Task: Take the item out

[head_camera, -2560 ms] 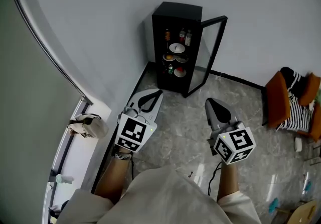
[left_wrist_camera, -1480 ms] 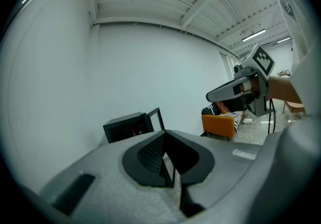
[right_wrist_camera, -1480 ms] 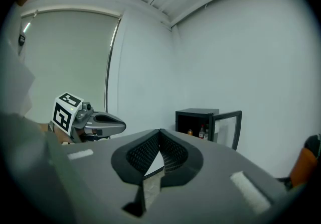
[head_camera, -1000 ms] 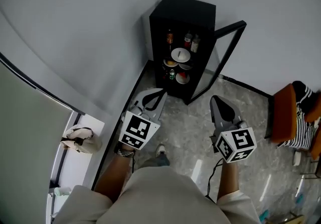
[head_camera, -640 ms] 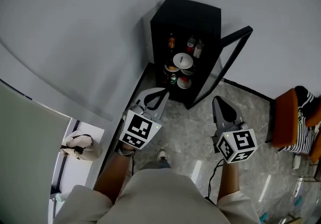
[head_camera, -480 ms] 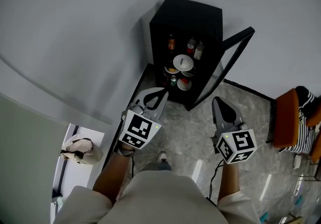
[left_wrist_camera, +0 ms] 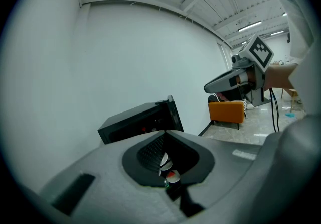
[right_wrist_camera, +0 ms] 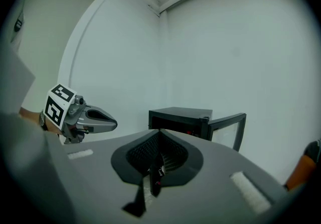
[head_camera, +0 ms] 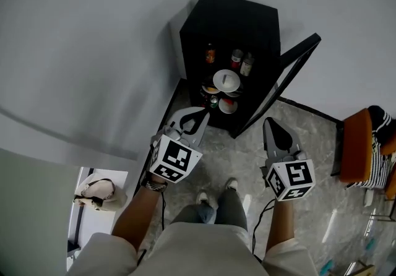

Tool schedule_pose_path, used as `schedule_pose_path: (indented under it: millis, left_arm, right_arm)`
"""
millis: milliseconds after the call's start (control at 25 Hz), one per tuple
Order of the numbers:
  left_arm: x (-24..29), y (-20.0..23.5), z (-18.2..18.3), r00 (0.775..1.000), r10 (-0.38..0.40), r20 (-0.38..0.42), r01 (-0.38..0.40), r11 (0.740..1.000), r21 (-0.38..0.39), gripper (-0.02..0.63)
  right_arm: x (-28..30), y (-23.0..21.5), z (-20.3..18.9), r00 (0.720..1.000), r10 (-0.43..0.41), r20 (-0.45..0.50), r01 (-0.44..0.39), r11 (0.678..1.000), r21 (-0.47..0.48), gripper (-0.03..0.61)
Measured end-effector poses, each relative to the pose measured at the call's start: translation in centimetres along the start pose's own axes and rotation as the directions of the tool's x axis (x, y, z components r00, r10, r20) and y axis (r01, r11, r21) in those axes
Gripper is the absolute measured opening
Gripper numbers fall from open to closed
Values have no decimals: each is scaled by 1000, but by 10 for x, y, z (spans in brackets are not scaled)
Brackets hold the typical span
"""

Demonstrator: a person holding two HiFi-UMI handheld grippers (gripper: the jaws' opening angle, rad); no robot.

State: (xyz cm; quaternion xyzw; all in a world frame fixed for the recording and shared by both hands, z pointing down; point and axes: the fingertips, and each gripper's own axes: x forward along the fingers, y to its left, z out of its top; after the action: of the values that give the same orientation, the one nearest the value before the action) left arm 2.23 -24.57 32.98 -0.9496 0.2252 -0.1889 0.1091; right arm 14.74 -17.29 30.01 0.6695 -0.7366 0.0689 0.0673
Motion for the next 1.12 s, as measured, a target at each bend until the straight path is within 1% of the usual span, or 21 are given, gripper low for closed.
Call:
schedule_pose_path:
  millis: [120,240,480,680,880,1120]
  left_arm:
    - [20,7,-8,1000,10,-17,-9,999,34,7]
    - [42,10,-23,999,17,-49,-13,997,79,9]
    - [99,14,-65,994,-5,-108,16,994,108,35]
    - [143,14,-103,986,-3,-166,30,986,163,58]
    - [188,10,-134,978,-8,-210,66,961,268,70]
    - [240,8,-174,970,10,-245,92,912,401,80]
  right_arm:
    - [13,-10,-9,1000,-6,-5,6,1000,2,8]
    - [25,-19,-28,1000,3,-19,-3,1000,7,8]
    - [54,-46,-74,999,4,-47,-3,1000,26,8]
    - [77,-62,-111,998,15,-67,-12,999,38,8]
    - [104,-76,-134,997,31,-67,-29,999,30,8]
    - [128,-83,-163,996,45,-71,-44,999,15,8]
